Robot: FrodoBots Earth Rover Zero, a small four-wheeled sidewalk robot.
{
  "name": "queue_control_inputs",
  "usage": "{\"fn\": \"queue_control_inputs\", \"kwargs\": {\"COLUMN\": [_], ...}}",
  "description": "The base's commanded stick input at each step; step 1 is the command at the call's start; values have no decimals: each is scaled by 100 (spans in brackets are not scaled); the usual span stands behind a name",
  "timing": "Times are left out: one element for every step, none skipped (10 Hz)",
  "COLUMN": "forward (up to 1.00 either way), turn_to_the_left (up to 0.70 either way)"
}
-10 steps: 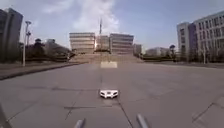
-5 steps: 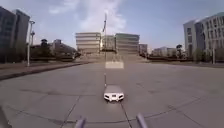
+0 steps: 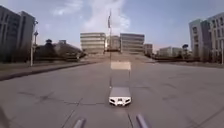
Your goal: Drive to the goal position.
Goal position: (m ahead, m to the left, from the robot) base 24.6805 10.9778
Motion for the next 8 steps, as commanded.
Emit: {"fn": "queue_control_inputs", "kwargs": {"forward": [70, 70, 70, 70, 67, 45, 45, 45], "turn_to_the_left": [-14, -14, -14, -7, 0, 0, 0, 0]}}
